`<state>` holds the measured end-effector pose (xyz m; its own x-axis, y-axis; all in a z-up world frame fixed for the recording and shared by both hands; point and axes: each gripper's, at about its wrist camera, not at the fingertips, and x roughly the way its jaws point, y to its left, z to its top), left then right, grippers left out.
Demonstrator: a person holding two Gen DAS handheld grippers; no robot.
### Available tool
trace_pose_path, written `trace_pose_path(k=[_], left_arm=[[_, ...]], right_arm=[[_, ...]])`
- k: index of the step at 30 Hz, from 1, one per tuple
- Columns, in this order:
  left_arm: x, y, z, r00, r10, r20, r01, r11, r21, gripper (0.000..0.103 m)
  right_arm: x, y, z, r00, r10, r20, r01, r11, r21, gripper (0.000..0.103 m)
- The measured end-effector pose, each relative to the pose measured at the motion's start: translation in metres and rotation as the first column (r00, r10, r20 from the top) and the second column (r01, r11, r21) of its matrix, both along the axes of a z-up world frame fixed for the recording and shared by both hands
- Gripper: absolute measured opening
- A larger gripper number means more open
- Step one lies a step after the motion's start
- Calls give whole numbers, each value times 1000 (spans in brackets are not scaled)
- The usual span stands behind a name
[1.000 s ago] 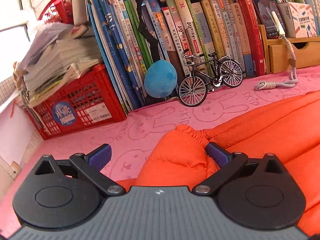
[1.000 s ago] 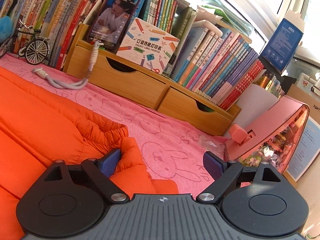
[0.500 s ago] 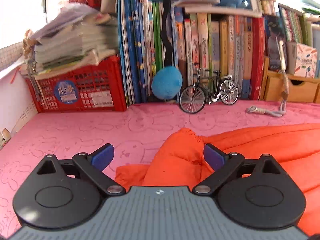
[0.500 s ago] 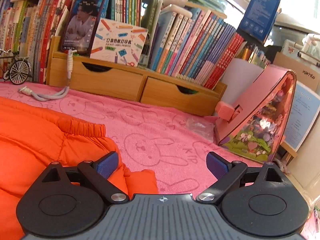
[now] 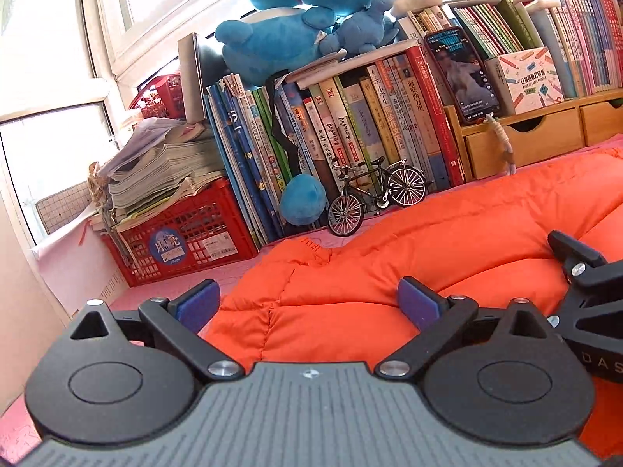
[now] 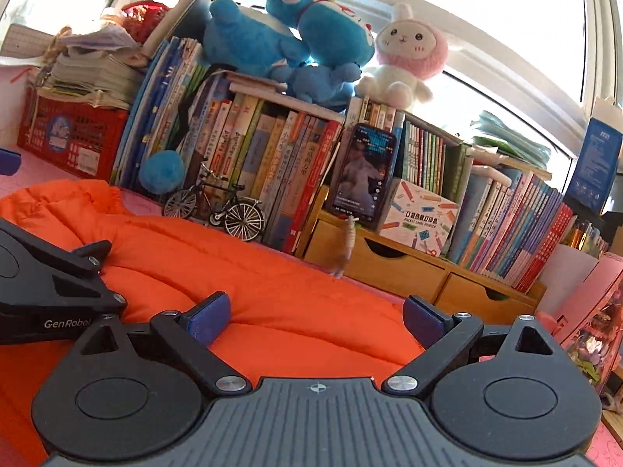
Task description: Fold clothes
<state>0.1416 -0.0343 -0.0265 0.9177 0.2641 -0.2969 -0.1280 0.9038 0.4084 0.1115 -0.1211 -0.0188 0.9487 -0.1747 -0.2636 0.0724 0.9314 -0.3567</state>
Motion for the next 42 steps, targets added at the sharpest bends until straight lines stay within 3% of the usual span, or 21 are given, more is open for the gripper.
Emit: trace_pose_path(k=[4,9,13,18,26,32,42], left_arm=[[0,1,-11,1000,25,-6,-25,997,69,101],[7,32,-14,991,127,-49,-124,990,67,102],[8,60,-15,981,168,-96,-165,986,37,103],[-2,72,-16,972,217,-90,-212,975,60,103],[-7,77,-15,964,250,-89,-247,968,48,103],[-5,77,-15,966,238,-100,-234,971,50,103],[-2,78,-16,966,224,-125,-220,974,48,103]], right_arm=[[0,-7,-10,999,-35,-26,33,997,-74,97],[-8,-38,-18,994,-107,-34,102,987,-125,99],[-11,-76,-19,977,-205,-64,198,975,-105,99],[-13,-119,-22,946,-298,-127,294,955,-49,101],[-15,-109,-25,948,-301,-106,288,949,-127,103],[-16,-112,-21,953,-283,-112,273,957,-99,103],[-18,-104,-23,952,-296,-84,282,948,-147,103]])
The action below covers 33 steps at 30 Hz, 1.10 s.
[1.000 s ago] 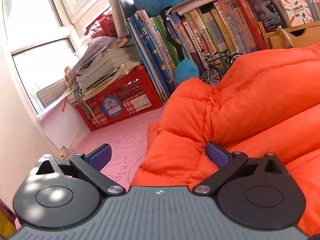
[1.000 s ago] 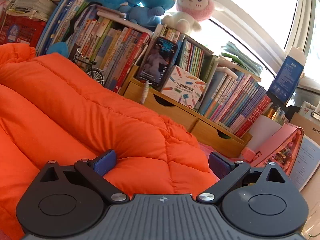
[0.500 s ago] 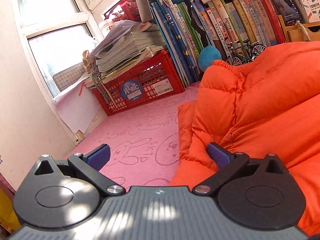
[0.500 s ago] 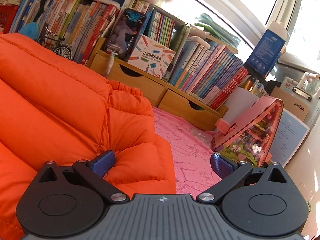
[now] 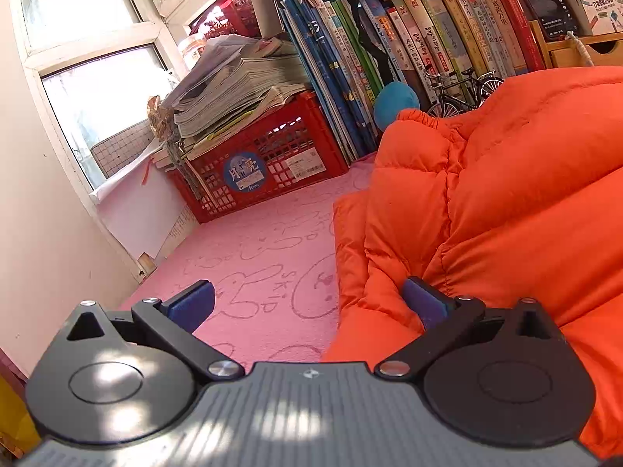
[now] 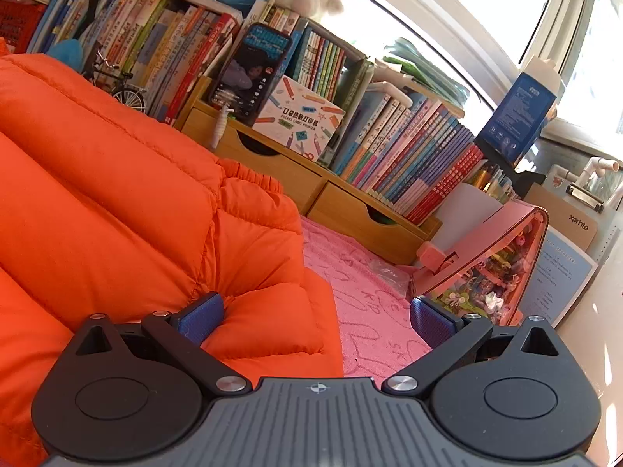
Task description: Fold clothes
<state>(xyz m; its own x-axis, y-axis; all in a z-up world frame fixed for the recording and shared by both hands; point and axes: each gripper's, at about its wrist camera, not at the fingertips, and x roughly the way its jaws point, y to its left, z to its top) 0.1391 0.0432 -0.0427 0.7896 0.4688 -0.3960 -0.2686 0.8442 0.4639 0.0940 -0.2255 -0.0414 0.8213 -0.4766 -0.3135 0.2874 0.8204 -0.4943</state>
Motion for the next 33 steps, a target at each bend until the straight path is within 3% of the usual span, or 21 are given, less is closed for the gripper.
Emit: trace_pose_path(k=[3,5,10,14,22,28,33], left_arm=[[1,1,0,1000,0,-4,0,1000,-4,103],[1,1,0,1000,0,-7,0,1000,-6,103],[1,1,0,1000,-1,-10,1,1000,-14,103],[1,2,0,1000,-1,-10,1,1000,-19,103],[1,3,1,1000,-4,-13,4,999,-34,103],[1,2,1,1000,-7,-14,7,999,-36,103],[2,2,1,1000,-11,-13,11,999,-40,103]], right_arm=[[-9,2,8,999,-8,41,8,1000,19,103],[-21,12,19,993,30,114,-29,1000,-6,103],[-32,61,49,930,265,256,-246,963,-106,103],[-8,99,60,891,382,244,-362,924,-126,103],[42,125,44,918,384,100,-384,923,-27,103],[42,91,35,946,311,91,-309,950,-30,103],[41,44,27,977,193,94,-196,980,23,103]])
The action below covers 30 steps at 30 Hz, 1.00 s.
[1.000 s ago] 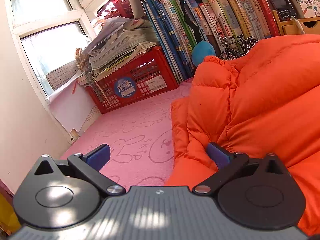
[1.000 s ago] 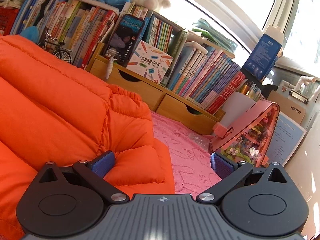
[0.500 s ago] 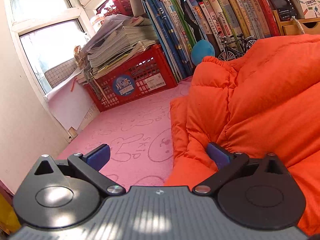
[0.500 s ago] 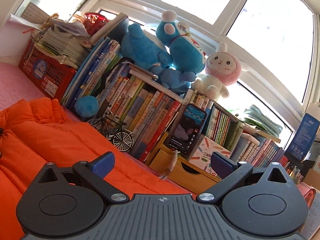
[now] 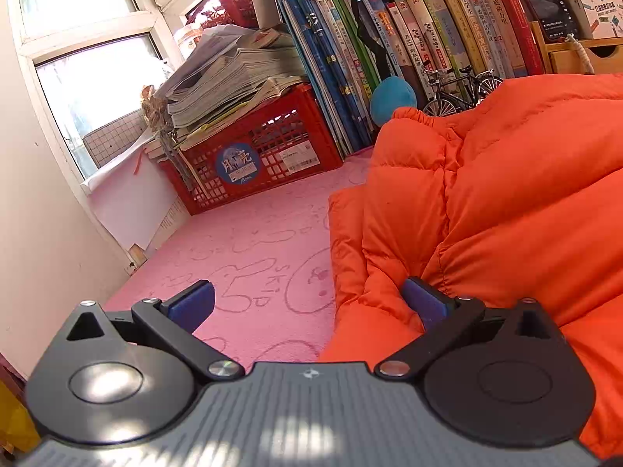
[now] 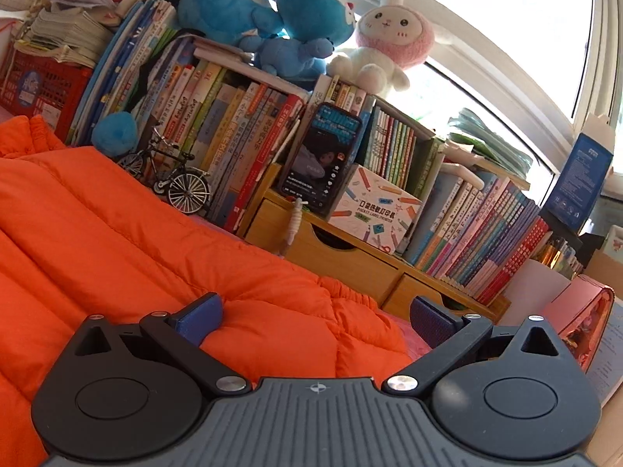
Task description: Fold clothes
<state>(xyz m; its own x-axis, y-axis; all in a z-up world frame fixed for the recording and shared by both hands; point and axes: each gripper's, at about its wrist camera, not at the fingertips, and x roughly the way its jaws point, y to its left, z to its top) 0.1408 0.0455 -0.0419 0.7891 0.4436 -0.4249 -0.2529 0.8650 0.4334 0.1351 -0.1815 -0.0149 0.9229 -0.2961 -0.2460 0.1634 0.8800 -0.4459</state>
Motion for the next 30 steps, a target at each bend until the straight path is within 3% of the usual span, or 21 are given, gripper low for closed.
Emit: trace_pose_path(k=[9,12,14,17,19,21,23,25,26,27,29,30], left_arm=[[-1,2,2,1000,-9,11,9,1000,-14,103],[-12,18,10,997,-58,59,65,989,-131,103],[-26,33,17,986,-138,94,156,961,-226,103],[-45,57,28,948,-283,143,316,880,-355,103],[-54,73,34,908,-380,179,419,794,-441,103],[-60,90,39,859,-462,220,505,691,-518,103],[-62,105,41,809,-535,243,564,591,-577,103],[-61,114,38,767,-599,230,594,525,-610,103],[-61,117,35,749,-625,220,603,505,-617,103],[-61,118,33,739,-641,206,608,504,-614,103],[-61,122,25,736,-650,187,603,505,-617,103],[-59,125,21,739,-646,189,592,490,-640,103]], right_arm=[[-19,-64,-17,983,-175,-61,183,972,145,103],[-39,-86,-13,989,-136,-58,147,951,272,103],[-58,-99,-8,997,-70,-32,77,938,337,103],[-89,-116,-2,999,43,-6,-38,919,393,103],[-102,-126,1,994,108,-19,-89,894,440,103],[-115,-136,5,985,172,-29,-137,864,485,103],[-127,-148,9,972,233,-25,-180,812,556,103],[-133,-160,12,951,307,-40,-213,743,634,102],[-135,-165,13,938,344,-47,-226,707,670,102],[-138,-168,14,929,367,-49,-234,684,691,102],[-141,-171,14,922,384,-53,-237,667,707,102],[-142,-171,14,924,378,-62,-227,670,707,102]])
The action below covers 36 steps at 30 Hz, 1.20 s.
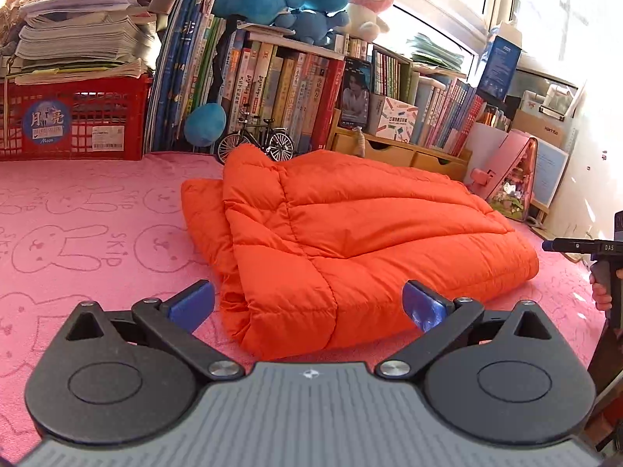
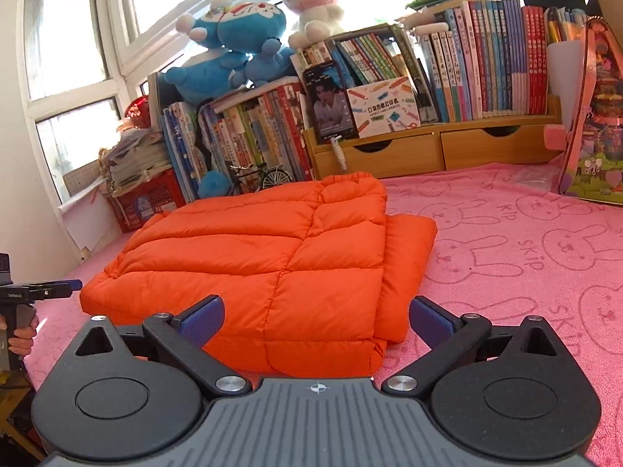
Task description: Fold clothes
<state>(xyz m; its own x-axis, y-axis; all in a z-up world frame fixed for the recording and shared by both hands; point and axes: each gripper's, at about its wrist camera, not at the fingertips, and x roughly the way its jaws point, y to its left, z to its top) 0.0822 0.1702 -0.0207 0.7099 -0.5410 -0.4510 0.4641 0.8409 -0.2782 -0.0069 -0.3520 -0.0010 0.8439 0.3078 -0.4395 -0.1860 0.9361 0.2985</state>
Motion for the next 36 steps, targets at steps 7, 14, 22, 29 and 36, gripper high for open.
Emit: trace_pose_path(k=[7,14,22,29,36], left_arm=[[22,15,-20,987,-108,-116,84,978,-192,103],[27,18,-14,939,-342,-43,321,912,-254,103],[40,28,-10,852,-523,9,500,808,-312,103],[75,2,-32,806,-570,-162,487,793,-366,103],[58,21,-24,723,-691,6,628,653,-423,97]], right_arm=[[-6,60,10,992,126,26,-116,964,-241,102],[-8,182,36,845,534,26,-384,639,-666,98],[40,294,36,662,742,-102,-549,388,-740,84],[66,338,10,609,766,-207,-612,287,-737,70],[84,342,10,583,773,-252,-669,280,-688,61]])
